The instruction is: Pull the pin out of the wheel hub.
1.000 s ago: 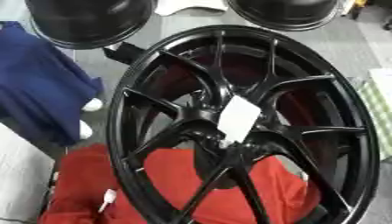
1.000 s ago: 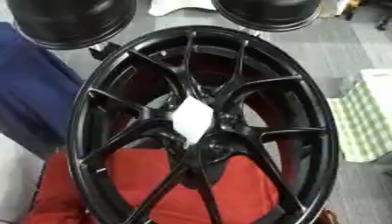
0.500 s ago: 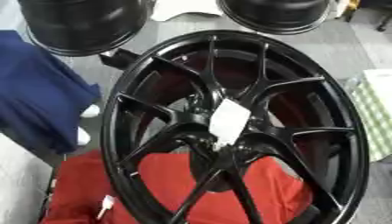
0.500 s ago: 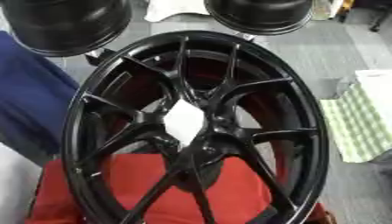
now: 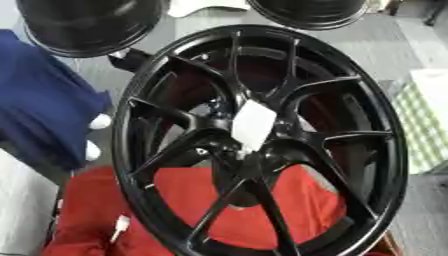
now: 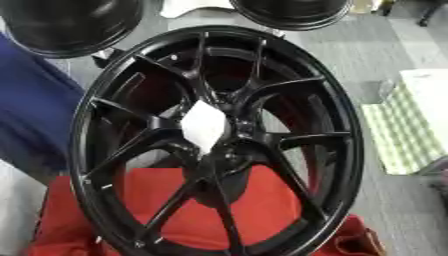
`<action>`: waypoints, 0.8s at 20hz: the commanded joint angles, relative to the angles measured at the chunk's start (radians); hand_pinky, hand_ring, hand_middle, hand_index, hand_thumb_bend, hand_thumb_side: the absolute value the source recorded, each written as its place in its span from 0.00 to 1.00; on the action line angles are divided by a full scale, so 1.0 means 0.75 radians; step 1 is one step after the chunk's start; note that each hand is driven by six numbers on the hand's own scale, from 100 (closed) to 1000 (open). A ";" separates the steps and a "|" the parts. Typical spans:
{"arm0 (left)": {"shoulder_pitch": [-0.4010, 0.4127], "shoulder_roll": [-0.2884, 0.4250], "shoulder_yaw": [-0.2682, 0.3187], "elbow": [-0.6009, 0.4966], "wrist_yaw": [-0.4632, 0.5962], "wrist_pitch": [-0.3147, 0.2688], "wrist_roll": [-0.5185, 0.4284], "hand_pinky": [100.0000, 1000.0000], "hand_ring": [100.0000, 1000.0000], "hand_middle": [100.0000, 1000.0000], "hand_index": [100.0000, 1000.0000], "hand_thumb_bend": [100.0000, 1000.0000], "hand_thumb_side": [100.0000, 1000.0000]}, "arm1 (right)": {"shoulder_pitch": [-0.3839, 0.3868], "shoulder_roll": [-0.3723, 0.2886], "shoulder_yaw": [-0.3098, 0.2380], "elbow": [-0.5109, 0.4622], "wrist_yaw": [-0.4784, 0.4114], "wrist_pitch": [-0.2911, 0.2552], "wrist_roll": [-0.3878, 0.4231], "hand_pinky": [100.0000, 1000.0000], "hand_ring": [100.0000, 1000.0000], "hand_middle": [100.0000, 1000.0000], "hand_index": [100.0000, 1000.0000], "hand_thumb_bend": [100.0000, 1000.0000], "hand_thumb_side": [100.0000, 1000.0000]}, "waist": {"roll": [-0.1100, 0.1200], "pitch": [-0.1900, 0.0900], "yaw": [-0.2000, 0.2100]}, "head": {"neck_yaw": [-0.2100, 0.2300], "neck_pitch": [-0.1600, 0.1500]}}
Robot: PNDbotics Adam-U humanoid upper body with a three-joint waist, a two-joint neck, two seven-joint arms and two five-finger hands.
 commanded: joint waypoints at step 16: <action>-0.524 -0.063 -0.350 0.111 -0.239 0.000 -0.899 0.84 0.83 0.78 0.89 0.30 0.53 | 0.000 -0.028 -0.008 -0.032 -0.012 0.005 -0.006 0.62 0.72 0.67 0.73 0.00 0.68 | 0.002 -0.060 0.007 | 0.031 0.019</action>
